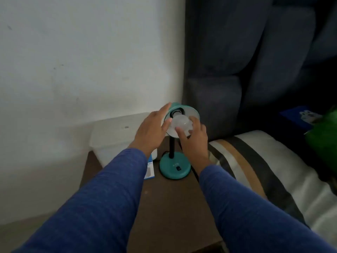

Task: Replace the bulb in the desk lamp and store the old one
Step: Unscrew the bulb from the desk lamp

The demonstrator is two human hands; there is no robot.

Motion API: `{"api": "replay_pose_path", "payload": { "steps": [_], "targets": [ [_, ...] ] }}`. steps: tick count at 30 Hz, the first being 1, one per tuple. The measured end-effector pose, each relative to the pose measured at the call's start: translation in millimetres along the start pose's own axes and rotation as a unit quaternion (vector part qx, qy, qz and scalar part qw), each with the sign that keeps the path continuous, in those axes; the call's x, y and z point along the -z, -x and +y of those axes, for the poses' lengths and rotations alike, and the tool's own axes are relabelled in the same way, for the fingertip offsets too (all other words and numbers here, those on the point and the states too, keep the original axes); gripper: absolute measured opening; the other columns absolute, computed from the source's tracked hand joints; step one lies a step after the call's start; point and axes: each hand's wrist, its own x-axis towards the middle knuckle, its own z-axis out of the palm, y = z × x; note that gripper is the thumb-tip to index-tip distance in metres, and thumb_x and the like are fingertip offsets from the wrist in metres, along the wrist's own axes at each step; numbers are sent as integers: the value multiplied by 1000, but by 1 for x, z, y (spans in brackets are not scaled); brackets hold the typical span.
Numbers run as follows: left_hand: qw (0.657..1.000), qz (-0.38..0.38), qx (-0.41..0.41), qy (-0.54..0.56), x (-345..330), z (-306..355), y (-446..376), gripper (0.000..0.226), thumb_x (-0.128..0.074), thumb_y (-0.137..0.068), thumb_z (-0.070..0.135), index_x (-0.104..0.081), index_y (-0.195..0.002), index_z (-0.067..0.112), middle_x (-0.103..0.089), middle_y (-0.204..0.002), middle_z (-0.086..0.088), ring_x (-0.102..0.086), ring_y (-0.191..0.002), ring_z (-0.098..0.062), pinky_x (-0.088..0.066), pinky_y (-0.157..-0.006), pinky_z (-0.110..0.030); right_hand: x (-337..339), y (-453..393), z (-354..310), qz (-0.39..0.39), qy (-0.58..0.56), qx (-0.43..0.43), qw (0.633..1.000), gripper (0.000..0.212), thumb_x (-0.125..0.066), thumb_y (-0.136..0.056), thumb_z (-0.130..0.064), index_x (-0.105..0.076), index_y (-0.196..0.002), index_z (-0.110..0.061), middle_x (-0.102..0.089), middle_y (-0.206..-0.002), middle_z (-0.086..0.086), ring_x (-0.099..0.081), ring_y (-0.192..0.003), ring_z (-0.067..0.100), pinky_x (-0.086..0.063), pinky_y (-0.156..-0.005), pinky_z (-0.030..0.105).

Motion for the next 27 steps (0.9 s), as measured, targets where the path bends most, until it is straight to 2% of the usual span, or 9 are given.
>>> {"api": "replay_pose_path", "payload": {
  "steps": [2,5,8,11,14,17,20,24,27],
  "targets": [
    [999,-3,-23,45,-5,-7,-5,46,-37,-99,32,-27,-144,36,-50,-139,-7,-49,-125,-22,-36,-100,-27,-10,-4,5,38,-74,-51,995,59,-63,-86,-35,-36,-138,-23,-43,-130,11,-55,-109,22,-45,-87,28],
    [997,12,-30,76,-11,-19,-9,43,-39,-99,27,-34,-140,38,-58,-131,-4,-56,-110,-10,-34,-89,-9,-27,-8,9,60,-130,-85,986,62,-67,-83,-36,-38,-136,-23,-54,-125,10,-60,-102,18,-43,-81,21],
    [995,54,-48,74,-14,-24,-11,41,-42,-99,22,-40,-138,34,-65,-95,0,-52,-74,6,-34,-72,5,-38,-16,8,83,-163,-106,977,60,-69,-81,-40,-41,-132,-24,-61,-119,8,-60,-92,13,-42,-77,18],
    [993,73,-51,72,-17,-25,-12,41,-44,-98,18,-43,-137,31,-48,-71,10,-42,-54,8,-32,-64,7,-41,-17,7,96,-149,-91,980,58,-69,-81,-38,-44,-131,-24,-58,-122,9,-59,-100,17,-46,-80,20],
    [993,77,-56,75,-17,-25,-14,41,-45,-98,17,-44,-136,31,-48,-68,15,-44,-55,10,-32,-64,6,-40,-16,4,89,-120,-54,987,59,-70,-82,-26,-44,-135,-23,-47,-131,9,-51,-117,22,-42,-90,21],
    [993,75,-60,68,-16,-26,-13,41,-45,-98,15,-44,-136,29,-39,-60,20,-42,-53,5,-33,-62,5,-39,-14,6,84,-69,-4,994,56,-67,-83,-11,-47,-133,-22,-42,-131,9,-45,-121,22,-34,-93,17],
    [993,79,-65,62,-16,-24,-13,41,-45,-98,15,-44,-136,28,-38,-59,19,-39,-53,3,-33,-61,4,-43,-12,7,85,-44,25,995,58,-63,-83,-3,-45,-135,-23,-38,-135,9,-40,-125,22,-37,-105,28],
    [992,76,-65,71,-16,-23,-13,41,-45,-97,16,-44,-136,28,-41,-63,20,-42,-54,7,-32,-63,6,-46,-13,4,110,-135,-87,981,78,-75,-76,-27,-33,-141,-20,-41,-137,10,-46,-123,22,-43,-101,32],
    [992,77,-70,73,-17,-25,-14,41,-45,-98,18,-42,-137,29,-47,-67,10,-42,-55,5,-33,-64,6,-44,-16,4,111,-133,-97,980,66,-74,-78,-30,-42,-134,-17,-50,-130,10,-54,-117,25,-47,-90,26]
  ]
}}
